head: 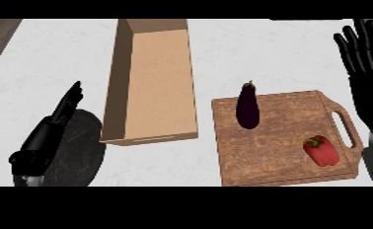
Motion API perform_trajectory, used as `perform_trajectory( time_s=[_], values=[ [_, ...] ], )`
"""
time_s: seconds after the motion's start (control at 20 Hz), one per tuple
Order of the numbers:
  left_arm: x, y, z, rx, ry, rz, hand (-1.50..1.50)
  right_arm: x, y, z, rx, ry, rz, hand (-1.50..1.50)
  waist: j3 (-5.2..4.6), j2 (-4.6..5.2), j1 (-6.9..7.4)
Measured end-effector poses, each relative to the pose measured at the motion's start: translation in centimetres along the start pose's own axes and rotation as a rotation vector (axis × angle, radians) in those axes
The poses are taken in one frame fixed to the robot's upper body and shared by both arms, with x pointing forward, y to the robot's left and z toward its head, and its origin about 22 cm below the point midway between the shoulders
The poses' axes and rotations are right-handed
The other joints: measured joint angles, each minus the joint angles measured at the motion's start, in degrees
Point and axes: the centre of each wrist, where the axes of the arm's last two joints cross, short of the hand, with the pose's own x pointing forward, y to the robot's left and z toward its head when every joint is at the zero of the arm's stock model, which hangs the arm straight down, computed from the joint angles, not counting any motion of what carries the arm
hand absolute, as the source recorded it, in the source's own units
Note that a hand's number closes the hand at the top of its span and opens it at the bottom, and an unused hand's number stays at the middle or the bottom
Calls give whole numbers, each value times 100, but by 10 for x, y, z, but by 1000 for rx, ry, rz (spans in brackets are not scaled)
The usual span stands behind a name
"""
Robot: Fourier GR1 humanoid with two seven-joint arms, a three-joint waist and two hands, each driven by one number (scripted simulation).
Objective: Pick the bell pepper from the cutting board and place it in the cardboard box
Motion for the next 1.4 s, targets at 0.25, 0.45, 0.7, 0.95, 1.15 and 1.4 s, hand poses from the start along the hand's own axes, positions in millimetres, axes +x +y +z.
perform_trajectory(
  time_s=[0.25, 0.45, 0.7, 0.95, 1.15, 1.4],
  values=[
    [-5, 8, -5, 84, 70, -19, 0, -3, 2, -2, 116, -99, -212, -150, -60, -222, -36],
    [-12, 7, -4, 142, 132, -14, 0, -9, -29, 9, 101, -62, -42, -150, -98, -268, -105],
    [-12, -3, -7, 161, 175, 2, 0, -56, -46, 50, -23, -25, -191, -150, -91, -296, -64],
    [-10, -13, -9, 164, 185, -1, 0, -63, -87, 62, 74, -41, -87, -150, -92, -308, -26],
    [-10, -11, -11, 164, 187, 0, 0, -43, -121, 60, 211, -16, 140, -150, -95, -311, -28],
    [-8, -9, -15, 169, 187, 2, 0, -12, -147, 50, 451, 92, 405, -150, -100, -311, -17]
  ],
)
